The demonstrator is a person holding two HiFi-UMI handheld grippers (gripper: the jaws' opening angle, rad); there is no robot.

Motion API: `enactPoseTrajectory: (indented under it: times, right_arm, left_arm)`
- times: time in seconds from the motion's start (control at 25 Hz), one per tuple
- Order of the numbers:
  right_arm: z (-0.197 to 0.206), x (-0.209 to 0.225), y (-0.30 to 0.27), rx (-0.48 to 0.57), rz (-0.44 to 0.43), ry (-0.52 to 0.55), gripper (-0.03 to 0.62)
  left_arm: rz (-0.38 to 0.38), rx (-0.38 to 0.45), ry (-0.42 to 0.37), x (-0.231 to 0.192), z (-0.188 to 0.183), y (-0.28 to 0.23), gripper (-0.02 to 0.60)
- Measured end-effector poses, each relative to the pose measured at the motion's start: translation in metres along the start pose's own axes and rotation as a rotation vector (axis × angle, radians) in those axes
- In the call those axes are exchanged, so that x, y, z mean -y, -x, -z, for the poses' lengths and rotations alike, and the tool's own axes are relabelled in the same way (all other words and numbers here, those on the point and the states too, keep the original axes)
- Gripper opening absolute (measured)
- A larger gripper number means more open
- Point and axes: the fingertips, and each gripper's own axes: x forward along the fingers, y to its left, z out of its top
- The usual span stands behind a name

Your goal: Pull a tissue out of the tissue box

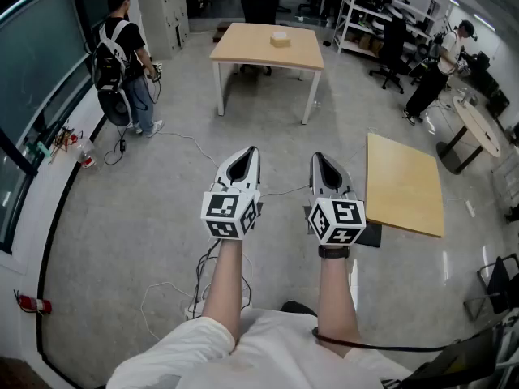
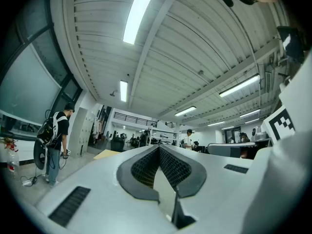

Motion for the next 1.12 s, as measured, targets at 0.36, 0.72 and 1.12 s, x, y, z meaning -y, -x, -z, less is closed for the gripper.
enactPoseTrajectory:
  times: [0.36,0.72,1.12]
  right_arm:
    - [0.001,0.055,0.003,0.025,-0.123,0.002,0.0]
    - [0.021,0.157,0.01,0.013,-0.161,-0.14,0.0]
    - [0.046,0.199,-0.023,-0.021,-0.16,-0.181,0.0]
  left_arm:
    - [0.03,0.009,-0.052,0.078,0.016,-0.064,0.0]
    - [-0.054,-0.03,-0.046,0.141,0.057,-0.128,0.0]
    - [-0.131,-0.056,-0.116,0.138,0.074,-0.167,0.0]
